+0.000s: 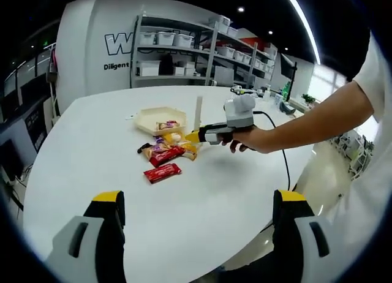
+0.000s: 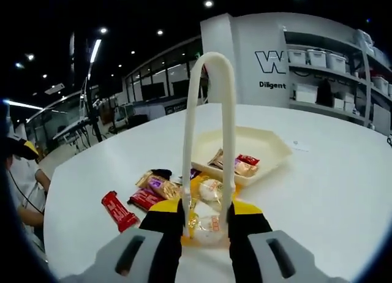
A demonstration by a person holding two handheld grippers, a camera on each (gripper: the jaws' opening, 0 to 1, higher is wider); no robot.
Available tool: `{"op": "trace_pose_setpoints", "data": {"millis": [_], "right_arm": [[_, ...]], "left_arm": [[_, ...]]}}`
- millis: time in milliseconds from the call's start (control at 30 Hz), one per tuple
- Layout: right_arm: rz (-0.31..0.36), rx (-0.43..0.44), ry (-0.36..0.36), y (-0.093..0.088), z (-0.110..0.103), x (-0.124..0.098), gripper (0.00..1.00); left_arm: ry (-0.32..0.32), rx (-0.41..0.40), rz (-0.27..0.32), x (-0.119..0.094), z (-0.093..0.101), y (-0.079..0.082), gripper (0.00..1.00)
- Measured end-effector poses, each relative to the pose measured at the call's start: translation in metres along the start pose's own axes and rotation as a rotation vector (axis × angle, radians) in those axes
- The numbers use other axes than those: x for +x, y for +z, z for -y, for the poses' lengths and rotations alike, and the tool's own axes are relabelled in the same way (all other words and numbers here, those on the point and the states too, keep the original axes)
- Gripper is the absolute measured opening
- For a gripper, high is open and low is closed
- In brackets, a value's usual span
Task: Place the target food into the container with the food tongs after gripping and lifting it, then release it inside without dropping or visibly crushing the food.
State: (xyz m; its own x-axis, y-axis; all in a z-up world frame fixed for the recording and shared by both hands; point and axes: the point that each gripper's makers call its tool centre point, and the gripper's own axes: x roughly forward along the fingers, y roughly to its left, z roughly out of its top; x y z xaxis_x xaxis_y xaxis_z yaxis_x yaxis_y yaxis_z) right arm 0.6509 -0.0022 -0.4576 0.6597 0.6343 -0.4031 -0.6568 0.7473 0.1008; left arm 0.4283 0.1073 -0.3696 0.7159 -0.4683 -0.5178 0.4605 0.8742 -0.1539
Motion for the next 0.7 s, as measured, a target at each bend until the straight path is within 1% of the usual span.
{"op": "trace_pose_setpoints", "data": {"millis": [100, 233, 367, 400, 467, 533, 600, 633, 667, 700], "right_arm": [[0.018, -0.001, -0.005, -0.001, -0.001, 0.000, 0.23], [0.014, -0.018, 0.002, -0.001, -0.002, 0.001, 0.23], [0.018, -0.009, 0.004, 0.001, 0.001, -0.003, 0.19], [0.026, -0.004, 0.005, 0.003, 0.002, -0.004, 0.19], [0.065, 0.022, 0.018, 0.010, 0.001, -0.008, 0.19], [0.070, 0.005, 0.003, 0.013, 0.006, -0.011, 0.20], [0.060, 0.021, -0.023, 0.012, 0.016, -0.011, 0.20], [0.053, 0.047, -0.038, 0.009, 0.021, -0.012, 0.19], [0.044, 0.057, -0.060, 0.006, 0.027, -0.013, 0.19], [0.038, 0.065, -0.066, 0.004, 0.030, -0.013, 0.19]], "left_arm": [[0.001, 0.002, -0.009, 0.000, -0.001, -0.002, 0.99], [-0.001, 0.000, -0.015, 0.001, -0.002, -0.003, 0.99], [-0.005, 0.001, -0.012, 0.004, -0.002, 0.000, 0.99], [-0.006, 0.001, -0.013, 0.004, -0.002, 0.000, 0.99], [-0.007, 0.006, -0.012, 0.005, -0.002, 0.001, 0.99], [-0.010, 0.003, -0.011, 0.005, -0.003, 0.001, 0.99], [-0.010, 0.001, -0.009, 0.006, -0.003, 0.001, 0.99], [-0.012, -0.001, -0.009, 0.006, -0.002, 0.001, 0.99], [-0.014, -0.001, -0.009, 0.006, -0.002, 0.001, 0.99], [-0.016, 0.000, -0.009, 0.006, -0.001, 0.000, 0.99]]}}
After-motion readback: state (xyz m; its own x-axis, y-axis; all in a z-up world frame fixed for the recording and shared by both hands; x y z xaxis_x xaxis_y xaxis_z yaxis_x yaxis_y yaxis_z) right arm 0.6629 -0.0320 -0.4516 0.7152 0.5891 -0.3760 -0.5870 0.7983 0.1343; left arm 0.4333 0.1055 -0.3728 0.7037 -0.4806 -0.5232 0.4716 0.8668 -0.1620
